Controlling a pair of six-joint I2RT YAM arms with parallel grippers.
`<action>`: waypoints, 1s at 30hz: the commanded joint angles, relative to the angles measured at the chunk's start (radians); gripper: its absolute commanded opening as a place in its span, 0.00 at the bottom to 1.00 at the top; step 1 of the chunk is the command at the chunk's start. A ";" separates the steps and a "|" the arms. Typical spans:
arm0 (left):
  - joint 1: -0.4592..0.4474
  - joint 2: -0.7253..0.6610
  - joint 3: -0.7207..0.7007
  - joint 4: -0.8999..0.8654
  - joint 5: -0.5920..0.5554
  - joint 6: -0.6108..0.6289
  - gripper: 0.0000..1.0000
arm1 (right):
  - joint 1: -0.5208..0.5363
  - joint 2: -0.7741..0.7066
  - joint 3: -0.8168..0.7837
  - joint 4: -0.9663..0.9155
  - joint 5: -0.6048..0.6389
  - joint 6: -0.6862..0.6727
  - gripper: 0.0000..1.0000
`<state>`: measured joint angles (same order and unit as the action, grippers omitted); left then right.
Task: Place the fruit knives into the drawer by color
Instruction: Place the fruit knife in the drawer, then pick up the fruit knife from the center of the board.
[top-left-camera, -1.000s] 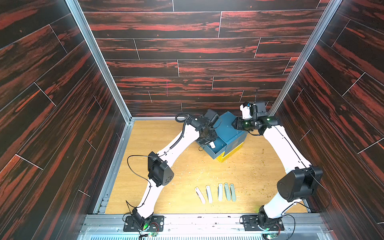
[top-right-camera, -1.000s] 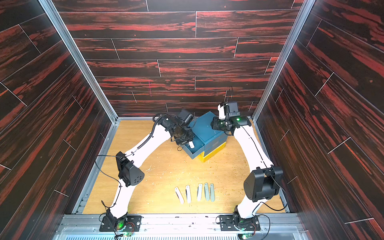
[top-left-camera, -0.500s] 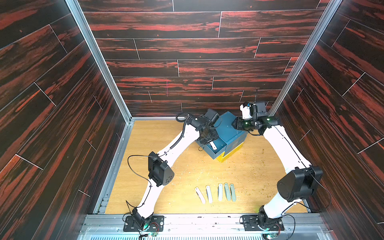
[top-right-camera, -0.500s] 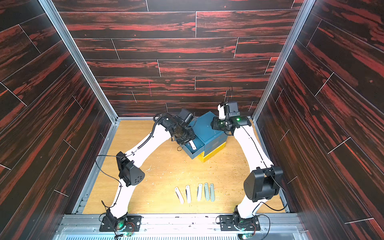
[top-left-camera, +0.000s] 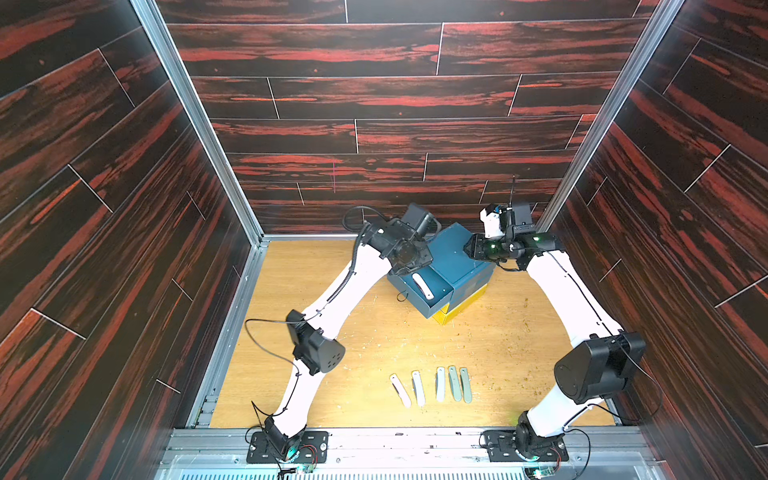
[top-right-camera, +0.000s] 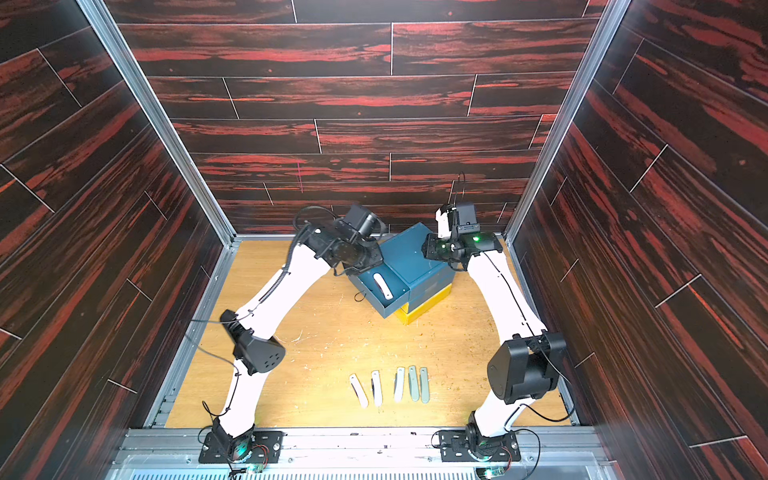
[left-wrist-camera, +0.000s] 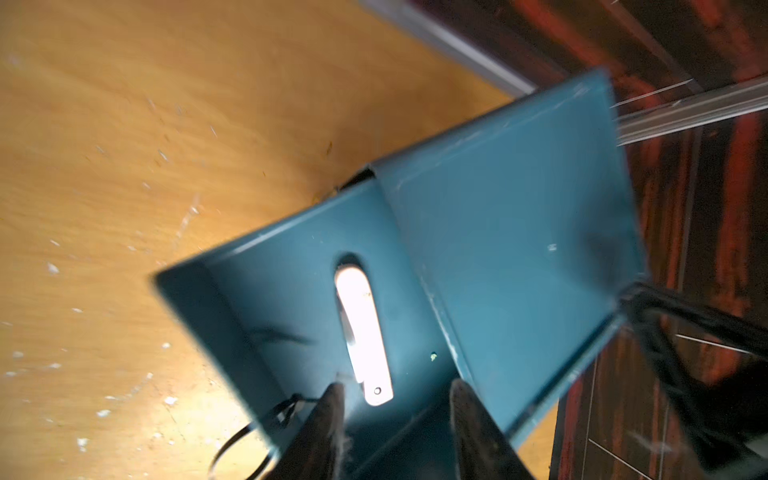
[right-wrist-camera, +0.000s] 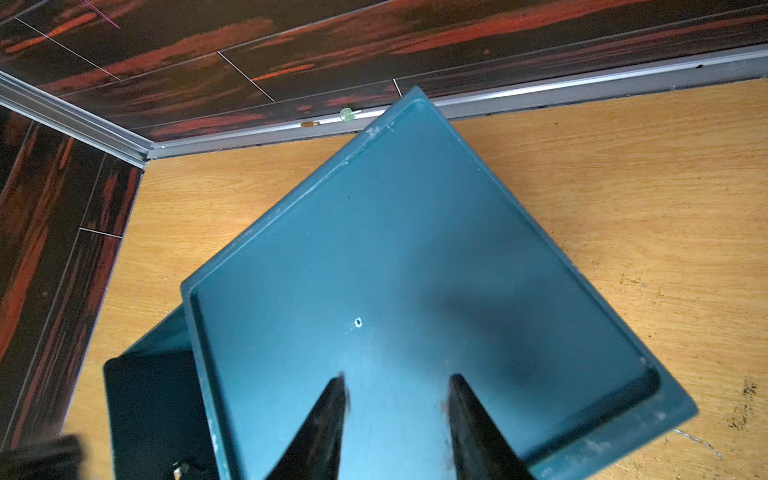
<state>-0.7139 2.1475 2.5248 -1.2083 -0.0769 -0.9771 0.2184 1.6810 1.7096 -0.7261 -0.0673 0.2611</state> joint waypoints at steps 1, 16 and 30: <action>-0.011 -0.163 -0.077 -0.038 -0.066 0.059 0.46 | 0.002 0.002 -0.018 -0.011 0.004 -0.005 0.44; -0.097 -0.678 -1.007 0.150 -0.014 -0.065 0.48 | 0.003 0.011 -0.009 -0.015 0.004 -0.010 0.44; -0.200 -0.636 -1.275 0.250 0.121 -0.260 0.56 | 0.004 0.003 0.009 -0.027 0.014 -0.009 0.44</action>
<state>-0.8974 1.5051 1.2869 -0.9779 0.0105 -1.1664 0.2184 1.6814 1.7096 -0.7368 -0.0597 0.2569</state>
